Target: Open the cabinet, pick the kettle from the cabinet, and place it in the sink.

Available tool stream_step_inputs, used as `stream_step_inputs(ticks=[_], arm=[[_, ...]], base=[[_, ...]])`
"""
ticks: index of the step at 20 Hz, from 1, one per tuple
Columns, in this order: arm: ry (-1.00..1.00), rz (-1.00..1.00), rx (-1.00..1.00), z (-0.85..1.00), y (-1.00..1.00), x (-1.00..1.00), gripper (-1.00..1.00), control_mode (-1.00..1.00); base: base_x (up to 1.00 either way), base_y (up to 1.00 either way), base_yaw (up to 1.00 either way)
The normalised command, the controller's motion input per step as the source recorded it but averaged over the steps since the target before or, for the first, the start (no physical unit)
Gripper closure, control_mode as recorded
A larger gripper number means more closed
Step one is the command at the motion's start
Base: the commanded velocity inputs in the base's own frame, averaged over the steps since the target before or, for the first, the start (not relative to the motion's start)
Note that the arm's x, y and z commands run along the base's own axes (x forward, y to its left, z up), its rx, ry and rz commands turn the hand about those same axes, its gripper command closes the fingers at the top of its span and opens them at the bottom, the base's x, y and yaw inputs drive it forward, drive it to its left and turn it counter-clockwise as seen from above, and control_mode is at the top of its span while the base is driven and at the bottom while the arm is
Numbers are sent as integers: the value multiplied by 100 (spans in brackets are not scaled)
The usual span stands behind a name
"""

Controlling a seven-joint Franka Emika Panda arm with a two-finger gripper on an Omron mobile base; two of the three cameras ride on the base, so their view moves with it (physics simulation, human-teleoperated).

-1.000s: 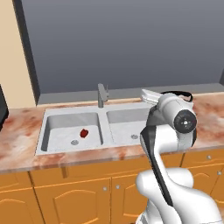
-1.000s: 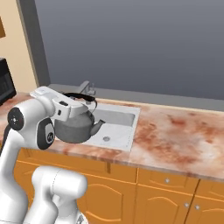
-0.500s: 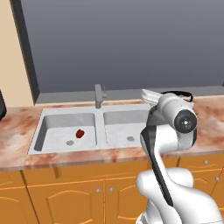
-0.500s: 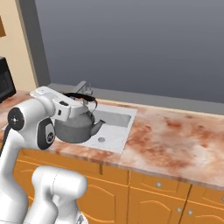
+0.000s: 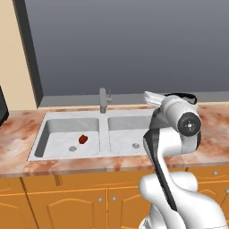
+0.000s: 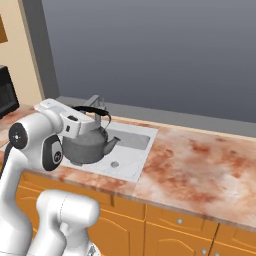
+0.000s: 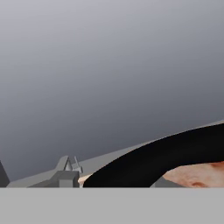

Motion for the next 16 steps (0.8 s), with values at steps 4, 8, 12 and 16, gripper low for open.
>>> stream_step_inputs(ticks=[4, 8, 12, 16], arm=[[0, 0, 0, 0, 0, 0, 100, 100], [0, 0, 0, 0, 0, 0, 100, 100], [0, 0, 0, 0, 0, 0, 100, 100], [0, 0, 0, 0, 0, 0, 100, 100]], base=[[7, -14, 0], [0, 0, 0], [0, 0, 0], [0, 0, 0]])
